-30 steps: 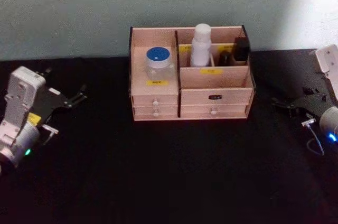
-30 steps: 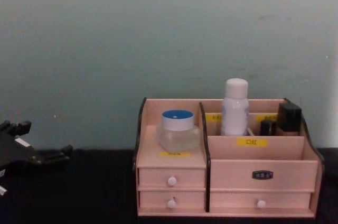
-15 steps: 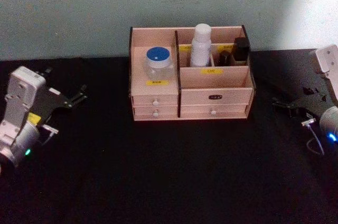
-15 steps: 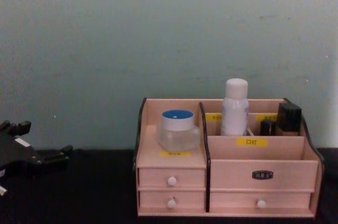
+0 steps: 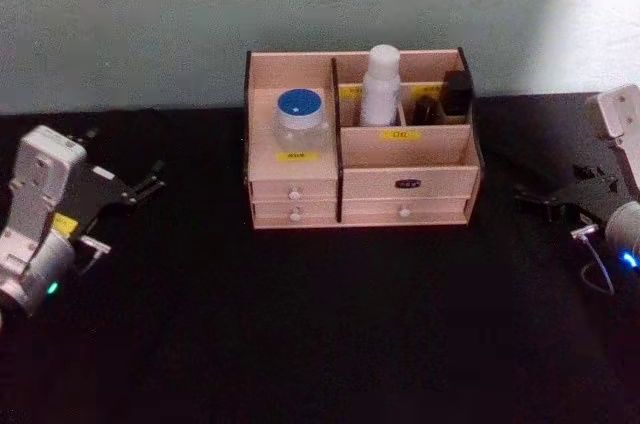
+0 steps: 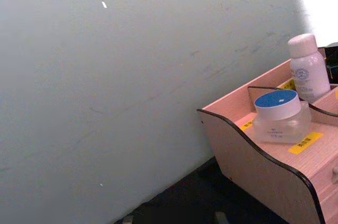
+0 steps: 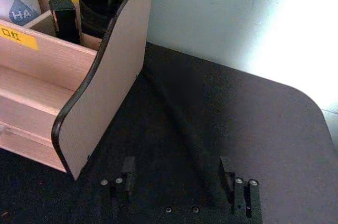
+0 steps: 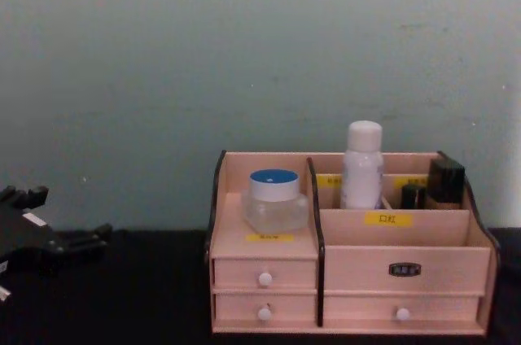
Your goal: Pick up the facial cleanser and watermelon frost from the table and place them into the tiered storage box.
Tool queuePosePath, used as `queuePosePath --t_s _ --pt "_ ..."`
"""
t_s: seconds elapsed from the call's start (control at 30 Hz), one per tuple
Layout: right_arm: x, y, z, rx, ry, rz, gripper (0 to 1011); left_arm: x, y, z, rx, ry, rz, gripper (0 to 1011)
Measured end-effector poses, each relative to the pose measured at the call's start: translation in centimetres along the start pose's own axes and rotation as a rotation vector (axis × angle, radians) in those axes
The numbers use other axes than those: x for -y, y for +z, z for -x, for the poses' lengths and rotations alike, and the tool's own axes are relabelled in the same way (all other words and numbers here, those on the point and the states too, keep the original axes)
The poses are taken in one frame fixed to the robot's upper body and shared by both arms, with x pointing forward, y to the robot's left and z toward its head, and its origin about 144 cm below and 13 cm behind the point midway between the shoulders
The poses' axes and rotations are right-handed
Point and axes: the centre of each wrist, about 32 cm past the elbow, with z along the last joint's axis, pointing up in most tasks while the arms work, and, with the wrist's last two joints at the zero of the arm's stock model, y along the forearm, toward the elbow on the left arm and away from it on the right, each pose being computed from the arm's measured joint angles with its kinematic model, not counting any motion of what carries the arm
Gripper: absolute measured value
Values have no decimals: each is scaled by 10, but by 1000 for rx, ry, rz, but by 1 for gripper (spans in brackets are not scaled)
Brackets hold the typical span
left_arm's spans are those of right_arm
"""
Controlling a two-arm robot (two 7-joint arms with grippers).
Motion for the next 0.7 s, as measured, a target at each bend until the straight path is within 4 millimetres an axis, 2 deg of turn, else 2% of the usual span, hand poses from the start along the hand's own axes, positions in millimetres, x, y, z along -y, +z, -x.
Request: queuePosePath --t_s 0.7 --pt "0 0 0 0 0 0 1000 0 0 0 0 0 0 1001"
